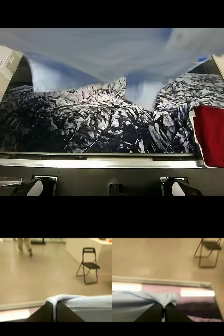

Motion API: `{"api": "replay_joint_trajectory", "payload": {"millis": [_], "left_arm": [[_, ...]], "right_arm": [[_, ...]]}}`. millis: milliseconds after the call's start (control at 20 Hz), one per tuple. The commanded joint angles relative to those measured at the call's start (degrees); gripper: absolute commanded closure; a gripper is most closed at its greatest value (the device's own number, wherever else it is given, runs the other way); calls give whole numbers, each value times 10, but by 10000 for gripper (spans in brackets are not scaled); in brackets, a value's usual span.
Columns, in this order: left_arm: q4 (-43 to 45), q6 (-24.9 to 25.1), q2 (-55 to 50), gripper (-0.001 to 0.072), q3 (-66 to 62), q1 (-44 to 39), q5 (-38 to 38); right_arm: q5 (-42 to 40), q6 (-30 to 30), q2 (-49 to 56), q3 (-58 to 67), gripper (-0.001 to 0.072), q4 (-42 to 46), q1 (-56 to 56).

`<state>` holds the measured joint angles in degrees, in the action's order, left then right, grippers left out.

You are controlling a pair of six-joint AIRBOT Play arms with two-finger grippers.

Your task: Fold the clothes and pants, and hang the long-sleeved shirts on hangers.

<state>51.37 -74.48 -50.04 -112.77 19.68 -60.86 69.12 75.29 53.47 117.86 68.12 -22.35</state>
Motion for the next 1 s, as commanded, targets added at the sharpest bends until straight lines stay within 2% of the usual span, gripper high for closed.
{"api": "replay_joint_trajectory", "payload": {"millis": [0, 150, 300, 400, 500, 650, 700, 750, 850, 950], "left_arm": [[36, -22, 75, 688, -48, 0, 7], [83, -41, 109, 688, -48, 0, 10], [93, -41, 110, 688, -48, 0, 19], [93, -41, 97, 688, -47, 0, 16], [93, -43, 71, 689, -43, 0, -65], [69, -81, 17, 689, 45, -4, -218], [58, -80, -2, 688, 109, -17, -227], [64, -74, -19, 689, 183, -40, -210], [97, -61, -58, 689, 329, -85, -149], [108, -61, -113, 689, 440, -104, -104]], "right_arm": [[-26, 36, -97, 33, 677, 57, 0], [-62, 42, -136, 33, 677, 57, 0], [-86, 100, -144, 33, 677, 74, 0], [-57, 105, -136, 33, 677, 76, 0], [29, 109, -118, 33, 677, 76, 0], [290, 88, -38, 3, 680, 56, 0], [336, 98, -4, -48, 680, 33, 1], [345, 112, 26, -113, 680, 7, 1], [317, 113, 81, -274, 680, 12, 33], [239, 113, 135, -416, 680, 53, 98]]}}
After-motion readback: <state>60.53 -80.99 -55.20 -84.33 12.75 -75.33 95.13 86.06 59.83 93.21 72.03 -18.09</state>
